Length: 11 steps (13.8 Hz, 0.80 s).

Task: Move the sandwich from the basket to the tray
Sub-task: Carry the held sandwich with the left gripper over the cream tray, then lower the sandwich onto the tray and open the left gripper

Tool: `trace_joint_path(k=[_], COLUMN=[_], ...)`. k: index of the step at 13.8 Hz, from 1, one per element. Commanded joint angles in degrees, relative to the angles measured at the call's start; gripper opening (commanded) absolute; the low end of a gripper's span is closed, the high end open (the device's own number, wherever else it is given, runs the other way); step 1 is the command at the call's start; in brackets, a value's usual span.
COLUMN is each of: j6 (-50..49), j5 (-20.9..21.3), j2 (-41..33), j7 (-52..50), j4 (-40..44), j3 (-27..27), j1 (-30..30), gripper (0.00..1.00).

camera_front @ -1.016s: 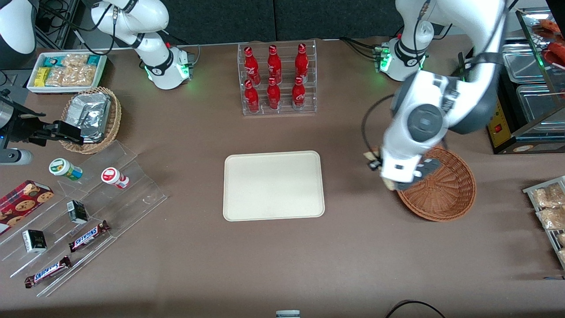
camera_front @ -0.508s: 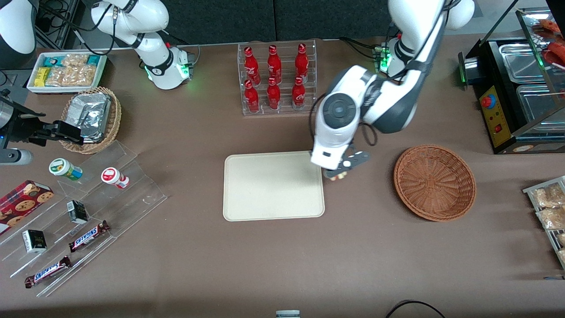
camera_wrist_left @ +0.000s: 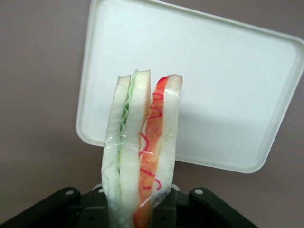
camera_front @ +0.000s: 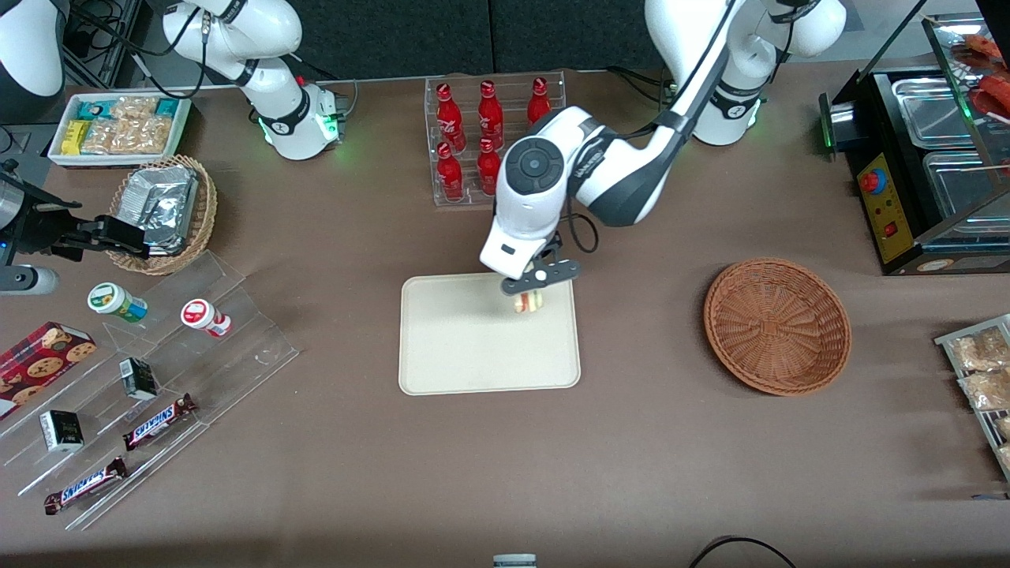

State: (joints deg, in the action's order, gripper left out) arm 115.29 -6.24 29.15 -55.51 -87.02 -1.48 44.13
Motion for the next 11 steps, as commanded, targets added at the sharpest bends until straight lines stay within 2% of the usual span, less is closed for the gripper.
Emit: trace_joint_path(k=[1,7,11], j6=[1.4,5.6,5.6], j5=[-0.7,-0.4,1.4], j2=[4.6,18.7,23.7], j7=[5.9,7.3,8.2], j4=[2.7,14.1,18.3], j3=[-1.0,-1.2,-0.9], j1=[0.3,0.2,-0.4], gripper=[0.03,0.05,0.06])
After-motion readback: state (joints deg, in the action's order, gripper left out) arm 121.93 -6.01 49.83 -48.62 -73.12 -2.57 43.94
